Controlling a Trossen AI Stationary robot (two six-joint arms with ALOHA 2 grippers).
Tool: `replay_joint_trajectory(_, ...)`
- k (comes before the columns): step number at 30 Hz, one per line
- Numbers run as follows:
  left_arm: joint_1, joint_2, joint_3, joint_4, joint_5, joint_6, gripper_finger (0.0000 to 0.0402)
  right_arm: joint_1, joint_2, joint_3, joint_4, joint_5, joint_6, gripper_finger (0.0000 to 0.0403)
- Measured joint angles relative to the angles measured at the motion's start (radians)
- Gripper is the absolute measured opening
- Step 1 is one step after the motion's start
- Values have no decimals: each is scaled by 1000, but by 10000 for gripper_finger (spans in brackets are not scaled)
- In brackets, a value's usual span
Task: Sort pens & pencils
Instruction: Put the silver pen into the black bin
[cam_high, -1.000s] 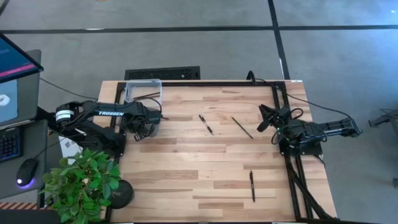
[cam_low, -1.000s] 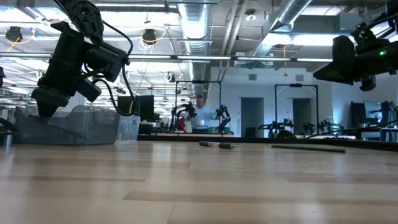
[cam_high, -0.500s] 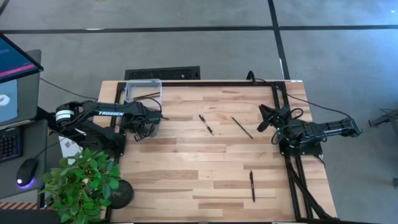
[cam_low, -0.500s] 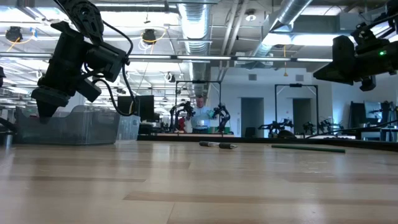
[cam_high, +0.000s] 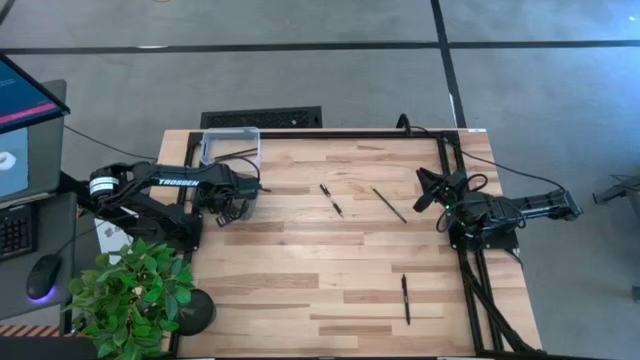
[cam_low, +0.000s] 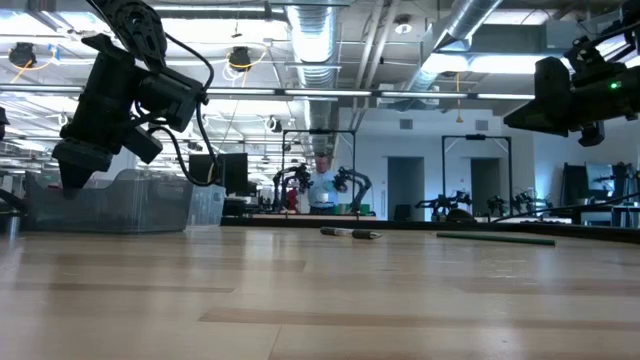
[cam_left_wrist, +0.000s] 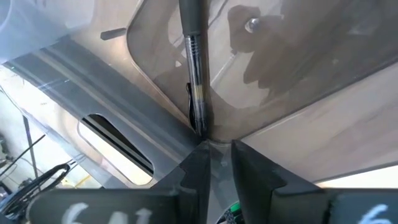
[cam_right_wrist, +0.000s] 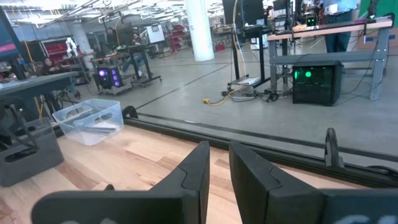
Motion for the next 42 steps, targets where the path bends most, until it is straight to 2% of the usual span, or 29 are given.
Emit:
replay_joint_trajectory(6, -15, 0, 18, 5, -21, -3, 86, 0, 0, 0, 0, 0, 0, 82)
replay_joint_trajectory(11, -66, 0, 99, 8, -114, -10, 129, 0, 0, 0, 0, 0, 0, 82)
replay_joint_trajectory(14, -92, 0, 170, 6, -129, -1, 150, 0, 0, 0, 0, 0, 0, 82)
replay_joint_trajectory(18, -130, 0, 284, 57, -68, 86, 163, 0, 0, 0, 0, 0, 0, 82)
replay_joint_trajectory(22, -151, -1, 375, 243, 3, 260, 165, 0, 0, 0, 0, 0, 0, 82)
replay_joint_trajectory(26, -143, 4, 423, 422, 142, 378, 165, 0, 0, 0, 0, 0, 0, 82)
replay_joint_trajectory(32, -113, 34, 439, 578, 265, 397, 165, 0, 0, 0, 0, 0, 0, 82)
replay_joint_trajectory(38, -111, 91, 437, 621, 308, 443, 166, 2, 18, 0, 0, -1, 15, 82)
replay_joint_trajectory(42, -111, 153, 436, 677, 341, 520, 191, 2, 34, 0, 0, -1, 18, 82)
